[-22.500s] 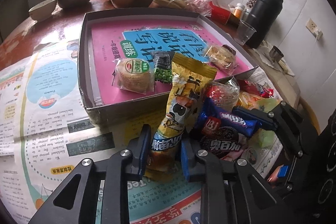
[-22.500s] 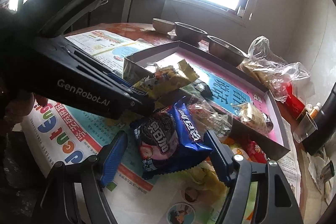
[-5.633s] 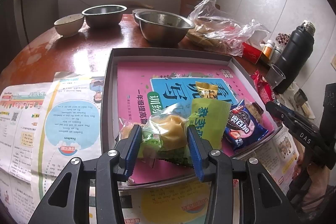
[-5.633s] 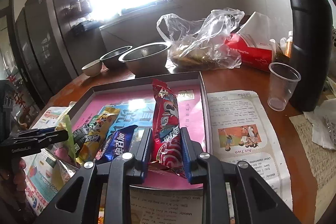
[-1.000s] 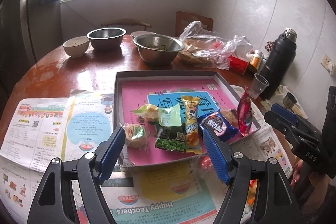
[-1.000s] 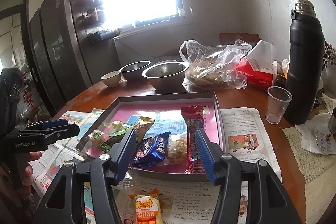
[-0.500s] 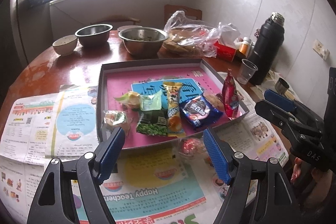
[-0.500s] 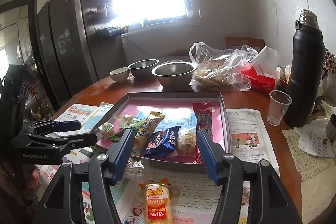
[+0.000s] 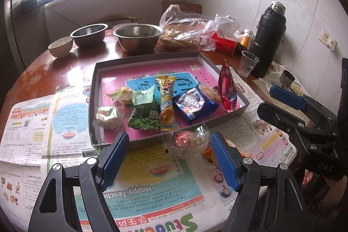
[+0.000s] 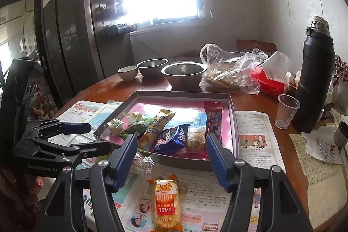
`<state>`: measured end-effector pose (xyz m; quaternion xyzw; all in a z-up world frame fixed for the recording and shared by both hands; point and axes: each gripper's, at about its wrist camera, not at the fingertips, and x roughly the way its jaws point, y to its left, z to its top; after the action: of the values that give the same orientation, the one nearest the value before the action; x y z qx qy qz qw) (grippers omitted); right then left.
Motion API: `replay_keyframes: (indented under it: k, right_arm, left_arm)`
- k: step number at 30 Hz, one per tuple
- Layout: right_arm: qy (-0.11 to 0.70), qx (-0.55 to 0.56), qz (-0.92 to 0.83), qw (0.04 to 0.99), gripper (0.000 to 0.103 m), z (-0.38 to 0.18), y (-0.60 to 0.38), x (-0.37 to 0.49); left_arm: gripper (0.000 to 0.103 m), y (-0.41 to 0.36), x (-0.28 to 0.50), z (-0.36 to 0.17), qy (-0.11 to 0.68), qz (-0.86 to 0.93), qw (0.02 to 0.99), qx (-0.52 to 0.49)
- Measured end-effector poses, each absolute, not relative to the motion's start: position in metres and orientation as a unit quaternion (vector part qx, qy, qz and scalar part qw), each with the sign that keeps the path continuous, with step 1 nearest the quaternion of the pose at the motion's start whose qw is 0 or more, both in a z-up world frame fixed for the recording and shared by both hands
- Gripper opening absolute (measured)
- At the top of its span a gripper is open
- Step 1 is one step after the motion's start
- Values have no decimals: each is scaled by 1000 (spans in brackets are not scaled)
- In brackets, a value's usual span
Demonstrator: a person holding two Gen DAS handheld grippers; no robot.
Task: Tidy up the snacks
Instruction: 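Grasp the yellow rice-cracker pack with the right tool while the left tool grasps the clear bag with red ball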
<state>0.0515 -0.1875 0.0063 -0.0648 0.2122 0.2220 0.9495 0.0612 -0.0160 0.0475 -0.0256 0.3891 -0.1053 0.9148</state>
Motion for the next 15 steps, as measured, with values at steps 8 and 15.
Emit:
replay_keyframes:
  k: [8,15]
  right_arm:
    - [212,-69,223,949,65,5,-189,44]
    - [226,-75,225,945,65,-5,-190,42]
  left_arm:
    - [79,-19,56,43,398,-107,911,-25]
    - [79,-19,58,34,412,-110,904,-33]
